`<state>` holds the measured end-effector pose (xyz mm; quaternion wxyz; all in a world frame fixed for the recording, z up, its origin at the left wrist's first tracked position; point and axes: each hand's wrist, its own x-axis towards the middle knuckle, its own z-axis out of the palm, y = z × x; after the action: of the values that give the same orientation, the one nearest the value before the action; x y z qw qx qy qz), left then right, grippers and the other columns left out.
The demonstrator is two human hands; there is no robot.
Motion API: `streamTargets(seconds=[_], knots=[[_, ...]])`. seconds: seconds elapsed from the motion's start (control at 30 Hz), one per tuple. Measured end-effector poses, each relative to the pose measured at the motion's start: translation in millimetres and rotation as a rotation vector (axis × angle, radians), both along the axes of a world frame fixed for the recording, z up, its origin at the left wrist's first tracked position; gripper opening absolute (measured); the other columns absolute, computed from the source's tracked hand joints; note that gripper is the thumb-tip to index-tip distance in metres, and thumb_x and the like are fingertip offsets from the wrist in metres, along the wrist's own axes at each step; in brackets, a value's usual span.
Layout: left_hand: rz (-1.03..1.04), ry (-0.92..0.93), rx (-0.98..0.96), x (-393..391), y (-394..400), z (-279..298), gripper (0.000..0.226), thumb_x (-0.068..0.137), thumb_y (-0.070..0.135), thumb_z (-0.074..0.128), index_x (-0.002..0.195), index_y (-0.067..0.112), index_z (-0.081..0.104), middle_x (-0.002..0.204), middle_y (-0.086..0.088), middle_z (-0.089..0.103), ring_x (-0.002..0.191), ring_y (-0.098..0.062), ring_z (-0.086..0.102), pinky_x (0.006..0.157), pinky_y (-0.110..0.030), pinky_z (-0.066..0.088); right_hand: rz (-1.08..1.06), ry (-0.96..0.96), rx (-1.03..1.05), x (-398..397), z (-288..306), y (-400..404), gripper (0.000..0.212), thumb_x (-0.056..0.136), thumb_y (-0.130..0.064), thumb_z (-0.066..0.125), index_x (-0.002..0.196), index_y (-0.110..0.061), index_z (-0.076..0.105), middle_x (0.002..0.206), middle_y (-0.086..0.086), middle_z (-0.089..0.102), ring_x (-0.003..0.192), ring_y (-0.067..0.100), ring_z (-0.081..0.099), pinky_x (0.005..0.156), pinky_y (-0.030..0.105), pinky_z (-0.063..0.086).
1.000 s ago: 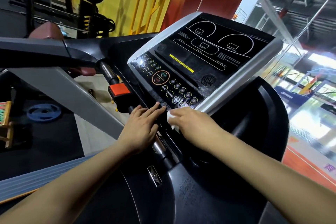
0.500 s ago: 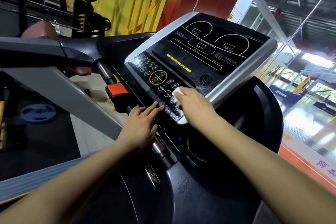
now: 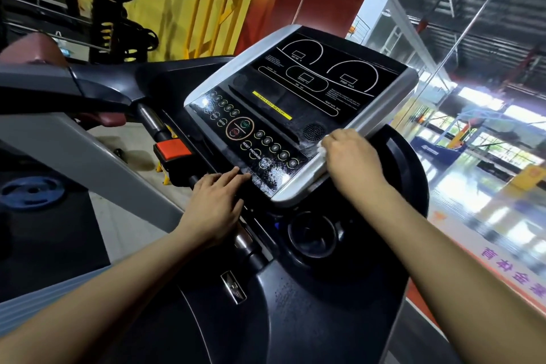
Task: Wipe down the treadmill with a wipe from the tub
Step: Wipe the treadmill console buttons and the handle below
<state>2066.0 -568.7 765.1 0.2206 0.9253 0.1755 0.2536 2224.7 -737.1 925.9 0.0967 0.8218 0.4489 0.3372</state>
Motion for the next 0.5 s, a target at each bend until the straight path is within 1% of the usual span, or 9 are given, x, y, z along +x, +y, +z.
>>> streamTargets(seconds=[0.07,0.13,0.17,0.23,0.27,0.33,0.4,0.47,0.5], knots=[[-0.006,-0.034,-0.014,2.0,-4.6,9.9,0.066,0.087,0.044,0.025,0.144,0.025,0.053,0.155,0.000,0.047,0.135,-0.032,0.046,0.111,-0.048,0.037,0.108,0.088,-0.124,-25.4,-26.1,5.3,0.021,0.092,-0.013,0.052,0.105,-0.012,0.068,0.106,0.009,0.064,0.105,0.033,0.060,0.085,0.041,0.050],[-0.070,-0.079,0.006,4.8,-11.6,15.3,0.069,0.085,0.045,0.023,0.137,0.018,0.060,0.148,-0.005,0.055,0.131,-0.033,0.052,0.109,-0.046,0.041,0.298,0.173,-0.270,-49.7,-57.6,-1.9,0.022,0.090,-0.019,0.050,0.098,-0.016,0.070,0.099,0.004,0.066,0.095,0.030,0.064,0.078,0.038,0.054],[-0.101,-0.093,0.012,5.9,-15.0,15.5,0.071,0.084,0.045,0.023,0.135,0.015,0.062,0.145,-0.009,0.057,0.130,-0.034,0.054,0.109,-0.045,0.041,0.390,0.202,-0.305,-54.8,-63.3,-8.0,0.026,0.089,-0.023,0.047,0.096,-0.018,0.071,0.098,0.002,0.068,0.091,0.027,0.065,0.075,0.034,0.055],[-0.135,-0.091,-0.005,6.4,-21.2,15.0,0.071,0.085,0.046,0.025,0.135,0.011,0.062,0.144,-0.012,0.057,0.130,-0.034,0.055,0.110,-0.044,0.041,0.463,0.215,-0.304,-46.8,-51.1,-18.2,0.033,0.086,-0.027,0.044,0.096,-0.021,0.074,0.102,-0.001,0.072,0.090,0.022,0.069,0.073,0.028,0.056],[-0.140,-0.095,-0.011,5.8,-24.2,15.1,0.067,0.087,0.045,0.029,0.135,0.011,0.062,0.144,-0.013,0.057,0.130,-0.035,0.055,0.109,-0.044,0.042,0.464,0.204,-0.264,-36.5,-40.0,-22.7,0.034,0.084,-0.025,0.045,0.098,-0.020,0.076,0.104,-0.001,0.073,0.091,0.022,0.070,0.074,0.028,0.058],[-0.148,-0.114,-0.005,4.6,-28.8,17.4,0.053,0.091,0.036,0.040,0.135,0.013,0.061,0.144,-0.012,0.056,0.130,-0.034,0.055,0.108,-0.046,0.043,0.405,0.123,-0.067,-8.9,-11.1,-30.7,0.031,0.082,-0.014,0.053,0.102,-0.015,0.077,0.110,0.006,0.073,0.098,0.027,0.070,0.077,0.036,0.061],[-0.184,-0.161,0.023,6.1,-37.0,23.3,0.049,0.092,0.032,0.043,0.134,0.014,0.061,0.143,-0.010,0.057,0.130,-0.032,0.055,0.111,-0.043,0.042,0.213,0.098,0.092,12.0,11.8,-31.7,0.030,0.086,-0.005,0.061,0.112,-0.013,0.075,0.124,0.008,0.068,0.115,0.030,0.063,0.091,0.042,0.057],[-0.212,-0.219,0.029,8.4,-45.6,29.8,0.048,0.093,0.031,0.044,0.133,0.013,0.062,0.142,-0.010,0.058,0.129,-0.031,0.056,0.113,-0.035,0.037,0.085,0.135,0.106,12.9,7.8,-20.2,0.035,0.093,-0.006,0.058,0.125,-0.015,0.070,0.139,0.008,0.059,0.131,0.029,0.051,0.108,0.043,0.045],[-0.231,-0.237,0.029,10.2,-51.8,34.1,0.046,0.093,0.028,0.048,0.133,0.012,0.062,0.141,-0.010,0.058,0.128,-0.030,0.056,0.112,-0.030,0.034,0.100,0.172,0.094,5.5,-0.7,-18.2,0.036,0.095,-0.008,0.054,0.127,-0.015,0.068,0.141,0.009,0.057,0.133,0.030,0.049,0.110,0.044,0.044]])
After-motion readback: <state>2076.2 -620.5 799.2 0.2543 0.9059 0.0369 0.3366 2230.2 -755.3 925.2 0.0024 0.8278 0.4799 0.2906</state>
